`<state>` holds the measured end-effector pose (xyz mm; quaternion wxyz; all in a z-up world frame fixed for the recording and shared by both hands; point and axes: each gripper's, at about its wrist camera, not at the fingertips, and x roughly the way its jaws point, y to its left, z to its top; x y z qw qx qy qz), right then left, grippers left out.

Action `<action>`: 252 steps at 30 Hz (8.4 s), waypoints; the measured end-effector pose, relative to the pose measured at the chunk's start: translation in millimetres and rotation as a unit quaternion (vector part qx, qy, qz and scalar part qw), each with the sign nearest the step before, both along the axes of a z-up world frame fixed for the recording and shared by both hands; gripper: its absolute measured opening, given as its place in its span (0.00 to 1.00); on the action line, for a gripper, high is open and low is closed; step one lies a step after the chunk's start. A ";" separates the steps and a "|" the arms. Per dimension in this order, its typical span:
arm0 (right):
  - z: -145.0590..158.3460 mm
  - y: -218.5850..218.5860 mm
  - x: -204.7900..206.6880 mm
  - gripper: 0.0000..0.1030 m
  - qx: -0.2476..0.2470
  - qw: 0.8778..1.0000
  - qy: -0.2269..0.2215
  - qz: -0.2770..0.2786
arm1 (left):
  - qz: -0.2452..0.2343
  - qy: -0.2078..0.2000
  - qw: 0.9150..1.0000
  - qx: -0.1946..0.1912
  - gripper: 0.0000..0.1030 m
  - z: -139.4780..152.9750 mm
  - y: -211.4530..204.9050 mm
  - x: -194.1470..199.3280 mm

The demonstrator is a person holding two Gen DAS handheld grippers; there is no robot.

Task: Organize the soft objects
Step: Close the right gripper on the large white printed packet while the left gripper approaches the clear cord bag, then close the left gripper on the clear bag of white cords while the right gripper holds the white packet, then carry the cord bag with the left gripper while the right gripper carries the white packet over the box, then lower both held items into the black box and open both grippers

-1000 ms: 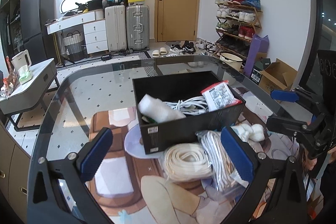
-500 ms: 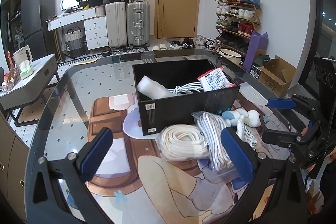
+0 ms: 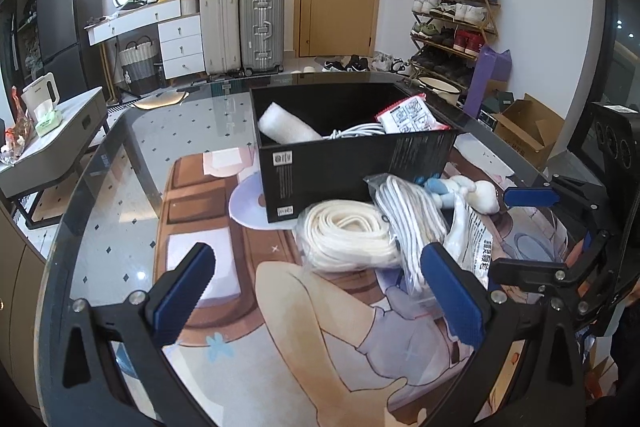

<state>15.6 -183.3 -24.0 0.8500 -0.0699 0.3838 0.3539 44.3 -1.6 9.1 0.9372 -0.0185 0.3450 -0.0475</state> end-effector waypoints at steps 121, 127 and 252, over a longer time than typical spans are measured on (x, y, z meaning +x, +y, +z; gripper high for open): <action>19.7 -42.4 -10.1 0.64 0.032 0.998 -0.031 -0.036 | -0.105 0.029 0.994 0.016 0.36 -1.0 -51.6 13.5; 27.2 -35.3 -14.2 0.64 0.032 0.998 -0.043 -0.031 | -0.094 0.006 0.996 -0.004 0.36 12.3 -34.3 -0.1; 53.5 41.9 124.7 0.84 -0.008 0.998 -0.066 -0.009 | -0.062 0.009 0.998 0.021 0.41 12.3 -0.1 128.2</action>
